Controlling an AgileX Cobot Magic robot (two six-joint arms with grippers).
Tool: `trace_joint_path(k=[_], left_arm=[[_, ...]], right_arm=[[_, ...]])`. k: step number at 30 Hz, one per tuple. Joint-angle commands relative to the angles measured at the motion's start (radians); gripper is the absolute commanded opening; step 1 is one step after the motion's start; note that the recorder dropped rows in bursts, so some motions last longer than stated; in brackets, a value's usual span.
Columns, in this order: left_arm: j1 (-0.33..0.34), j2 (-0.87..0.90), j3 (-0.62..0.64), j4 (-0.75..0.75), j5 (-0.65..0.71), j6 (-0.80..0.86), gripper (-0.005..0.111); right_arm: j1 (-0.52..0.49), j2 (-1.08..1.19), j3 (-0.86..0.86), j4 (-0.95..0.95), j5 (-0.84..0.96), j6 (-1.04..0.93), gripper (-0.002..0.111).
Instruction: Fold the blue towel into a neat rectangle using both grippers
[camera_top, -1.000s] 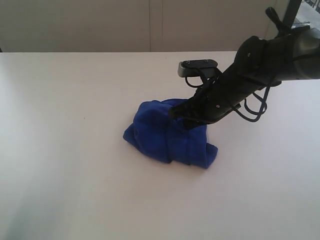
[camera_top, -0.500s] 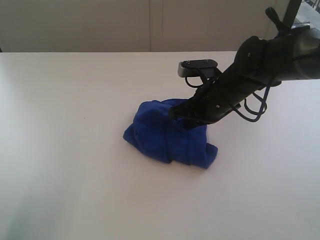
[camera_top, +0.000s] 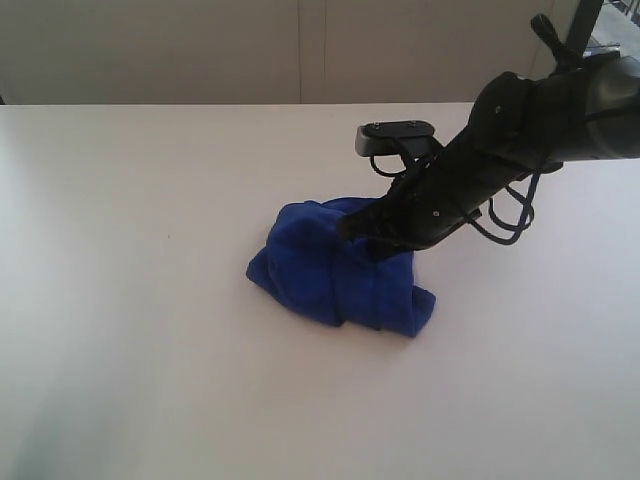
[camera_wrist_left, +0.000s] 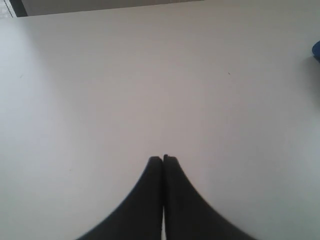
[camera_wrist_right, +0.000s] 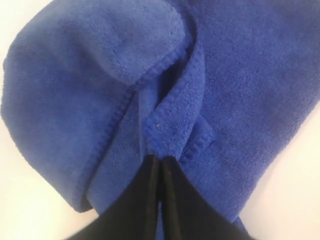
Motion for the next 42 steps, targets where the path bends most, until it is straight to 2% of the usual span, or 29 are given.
trace_joint_path(k=[1,8,12,14,18,25,29,32,35,40,41,42], left_arm=[[0.003,-0.005,0.005,0.001,-0.047,-0.01,0.0],[0.003,-0.005,0.005,0.001,-0.224,-0.01,0.0],[0.003,-0.005,0.005,-0.018,-0.322,-0.085,0.0],[0.003,-0.001,-0.001,-0.018,-0.292,-0.11,0.0],[0.003,0.087,-0.13,-0.016,-0.177,-0.109,0.0],[0.003,0.358,-0.366,-0.018,0.048,-0.063,0.0],[0.003,0.523,-0.436,-0.061,0.151,-0.055,0.0],[0.003,0.631,-0.454,-0.164,0.165,0.039,0.0],[0.002,0.736,-0.488,-0.353,0.186,0.241,0.0],[-0.003,0.972,-0.588,-0.83,0.243,0.717,0.0],[-0.029,1.043,-0.623,-0.952,0.257,0.809,0.0],[-0.05,1.083,-0.645,-1.0,0.263,0.854,0.0]], right_arm=[[0.0,-0.004,0.003,-0.003,0.01,-0.013,0.0],[0.0,-0.004,0.003,-0.003,0.005,-0.013,0.0],[0.0,-0.004,0.003,-0.003,0.001,-0.013,0.0],[0.0,-0.004,0.003,-0.003,-0.001,-0.013,0.0],[0.0,-0.004,0.003,-0.003,-0.005,-0.013,0.0],[0.0,-0.01,0.003,0.003,-0.046,0.022,0.0],[-0.008,-0.02,0.001,0.006,-0.016,0.022,0.0],[-0.032,-0.03,0.001,0.026,0.008,0.02,0.0],[-0.065,-0.047,0.001,0.03,0.03,0.02,0.0],[-0.118,-0.053,0.001,0.115,0.087,-0.04,0.0],[-0.12,-0.053,0.001,0.116,0.09,-0.04,0.0],[-0.12,-0.053,0.001,0.116,0.09,-0.04,0.0]])
